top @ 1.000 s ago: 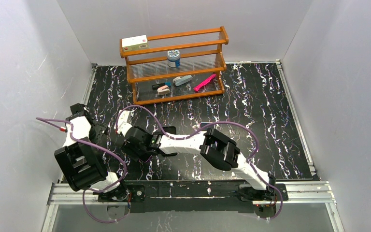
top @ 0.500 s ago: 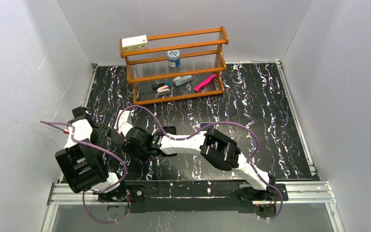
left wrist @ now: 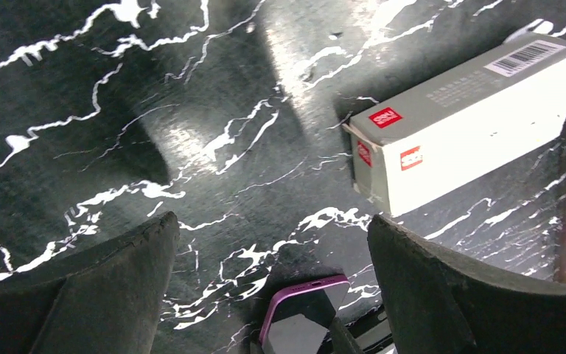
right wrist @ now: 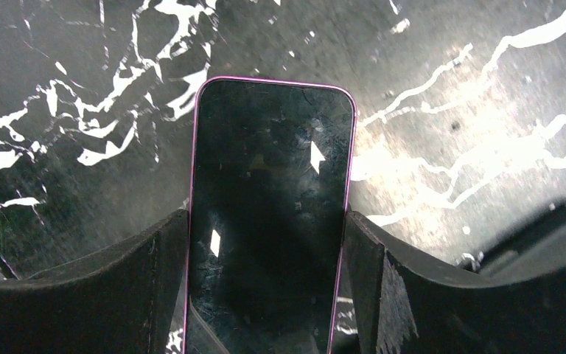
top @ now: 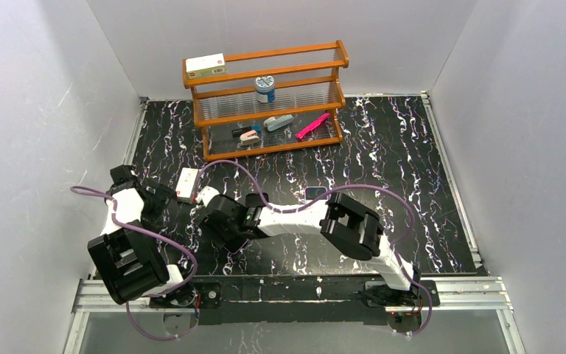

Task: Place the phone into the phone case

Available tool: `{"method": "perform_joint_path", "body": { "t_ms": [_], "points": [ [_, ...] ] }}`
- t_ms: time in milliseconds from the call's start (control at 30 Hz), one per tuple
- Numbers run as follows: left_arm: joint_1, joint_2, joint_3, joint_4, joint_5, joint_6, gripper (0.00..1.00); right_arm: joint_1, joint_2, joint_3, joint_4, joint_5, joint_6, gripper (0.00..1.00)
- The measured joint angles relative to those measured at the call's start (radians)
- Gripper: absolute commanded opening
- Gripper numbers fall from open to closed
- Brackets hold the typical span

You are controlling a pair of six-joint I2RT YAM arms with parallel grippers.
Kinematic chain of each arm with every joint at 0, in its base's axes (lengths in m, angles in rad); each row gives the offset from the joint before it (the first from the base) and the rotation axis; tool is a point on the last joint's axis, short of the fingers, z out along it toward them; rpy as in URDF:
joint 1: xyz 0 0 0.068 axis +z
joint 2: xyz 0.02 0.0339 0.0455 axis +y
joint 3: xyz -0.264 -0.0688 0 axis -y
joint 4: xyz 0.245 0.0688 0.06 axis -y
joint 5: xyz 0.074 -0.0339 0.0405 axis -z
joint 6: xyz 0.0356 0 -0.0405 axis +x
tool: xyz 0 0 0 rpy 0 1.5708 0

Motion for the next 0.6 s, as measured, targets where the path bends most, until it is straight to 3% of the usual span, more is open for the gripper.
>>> {"method": "perform_joint_path", "body": {
  "t_ms": [600],
  "points": [
    [-0.060,-0.031,0.011,0.039,0.130,0.034,0.91,-0.100,-0.225,-0.167,0.008,0.010,0.158,0.38]
  ]
}}
